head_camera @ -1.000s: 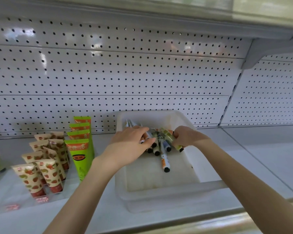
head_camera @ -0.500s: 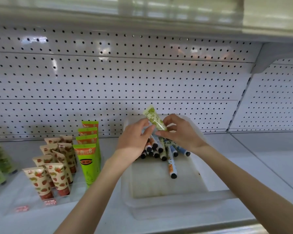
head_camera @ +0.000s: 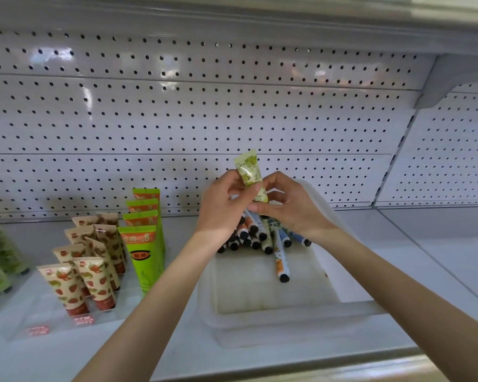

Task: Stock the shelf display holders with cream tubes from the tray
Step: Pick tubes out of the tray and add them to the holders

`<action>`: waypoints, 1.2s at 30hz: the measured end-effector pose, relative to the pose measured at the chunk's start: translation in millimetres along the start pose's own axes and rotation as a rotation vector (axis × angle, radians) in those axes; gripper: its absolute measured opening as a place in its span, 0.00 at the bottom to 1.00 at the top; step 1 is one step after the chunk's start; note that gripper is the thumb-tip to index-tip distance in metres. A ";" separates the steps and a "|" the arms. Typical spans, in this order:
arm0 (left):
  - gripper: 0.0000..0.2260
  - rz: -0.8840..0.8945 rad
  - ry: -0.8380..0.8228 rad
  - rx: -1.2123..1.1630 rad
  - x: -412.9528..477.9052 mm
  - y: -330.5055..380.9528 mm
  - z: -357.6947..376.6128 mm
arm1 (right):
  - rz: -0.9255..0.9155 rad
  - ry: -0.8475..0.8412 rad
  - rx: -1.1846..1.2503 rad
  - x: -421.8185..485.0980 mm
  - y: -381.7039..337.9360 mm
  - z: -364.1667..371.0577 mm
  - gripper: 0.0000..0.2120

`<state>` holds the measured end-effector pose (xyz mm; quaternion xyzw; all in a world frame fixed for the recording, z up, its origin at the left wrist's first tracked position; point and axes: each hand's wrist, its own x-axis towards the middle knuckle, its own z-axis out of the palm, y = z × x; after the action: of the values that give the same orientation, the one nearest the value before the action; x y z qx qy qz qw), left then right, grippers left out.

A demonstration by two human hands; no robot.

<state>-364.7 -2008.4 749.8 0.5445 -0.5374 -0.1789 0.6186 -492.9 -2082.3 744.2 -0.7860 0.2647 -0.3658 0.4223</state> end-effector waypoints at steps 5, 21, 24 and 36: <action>0.05 -0.016 0.044 -0.023 -0.8 -4.1 -6.4 | 0.132 -0.048 0.167 2.5 2.2 -4.0 0.14; 0.04 -0.056 0.053 -0.091 -18.4 -11.3 -21.9 | 0.583 -0.366 -0.572 3.2 46.1 -7.4 0.05; 0.02 -0.061 0.051 -0.088 -18.9 -11.9 -24.8 | 0.646 -0.388 -0.534 0.7 45.8 -6.3 0.10; 0.06 -0.066 0.036 -0.067 -19.1 -12.9 -28.2 | 0.714 -0.310 -0.516 4.8 55.3 -3.0 0.09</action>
<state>-342.5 -1983.8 734.5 0.5440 -0.5016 -0.2073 0.6398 -498.4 -2115.0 699.6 -0.7704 0.5348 0.0019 0.3469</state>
